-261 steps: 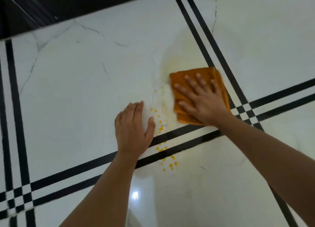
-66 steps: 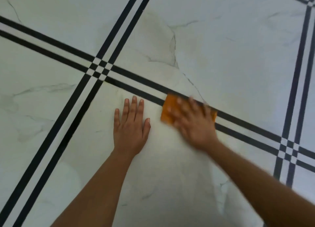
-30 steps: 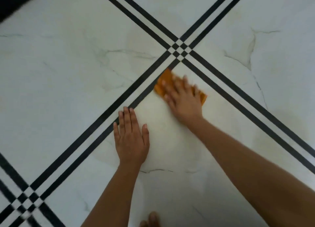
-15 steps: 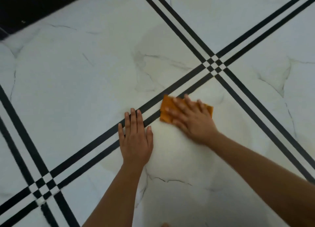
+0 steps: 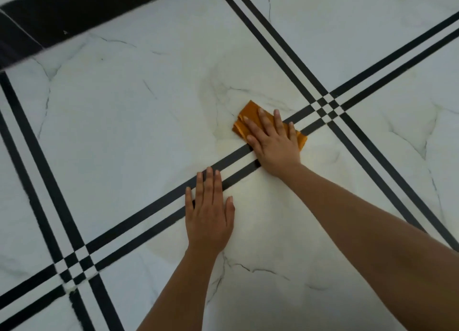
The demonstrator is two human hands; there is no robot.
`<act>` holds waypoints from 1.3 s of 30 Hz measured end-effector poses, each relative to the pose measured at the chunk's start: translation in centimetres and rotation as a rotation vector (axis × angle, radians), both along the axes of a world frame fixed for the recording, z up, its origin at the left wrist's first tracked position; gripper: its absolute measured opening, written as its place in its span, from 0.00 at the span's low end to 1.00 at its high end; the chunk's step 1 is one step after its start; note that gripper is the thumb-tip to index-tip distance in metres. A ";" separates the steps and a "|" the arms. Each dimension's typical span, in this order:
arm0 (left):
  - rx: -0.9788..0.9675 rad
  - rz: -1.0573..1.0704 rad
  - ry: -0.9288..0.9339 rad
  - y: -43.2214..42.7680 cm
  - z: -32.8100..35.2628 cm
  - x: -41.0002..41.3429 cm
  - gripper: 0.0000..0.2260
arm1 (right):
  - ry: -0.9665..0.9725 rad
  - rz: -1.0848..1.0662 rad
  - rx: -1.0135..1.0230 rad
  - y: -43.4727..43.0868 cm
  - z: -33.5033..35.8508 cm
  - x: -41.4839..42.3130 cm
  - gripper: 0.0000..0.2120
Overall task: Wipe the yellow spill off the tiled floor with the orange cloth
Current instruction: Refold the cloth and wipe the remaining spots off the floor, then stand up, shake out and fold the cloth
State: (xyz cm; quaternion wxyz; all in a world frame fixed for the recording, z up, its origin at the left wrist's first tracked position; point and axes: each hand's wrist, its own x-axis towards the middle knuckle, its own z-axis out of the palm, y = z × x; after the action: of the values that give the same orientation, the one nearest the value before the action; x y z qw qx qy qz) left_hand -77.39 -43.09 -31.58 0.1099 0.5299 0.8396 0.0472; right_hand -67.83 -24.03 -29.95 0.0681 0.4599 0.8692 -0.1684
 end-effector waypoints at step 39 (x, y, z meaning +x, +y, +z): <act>0.299 0.431 -1.001 0.1 70.7 18.6 0.09 | 1.004 -0.799 -0.998 -10.4 69.6 19.7 0.21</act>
State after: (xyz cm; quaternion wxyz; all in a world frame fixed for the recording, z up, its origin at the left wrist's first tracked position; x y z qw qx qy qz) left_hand -58.79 -42.96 39.09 0.4063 0.2692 0.7584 0.4328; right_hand -48.17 -34.45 39.61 -0.1980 0.5206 0.3890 -0.7338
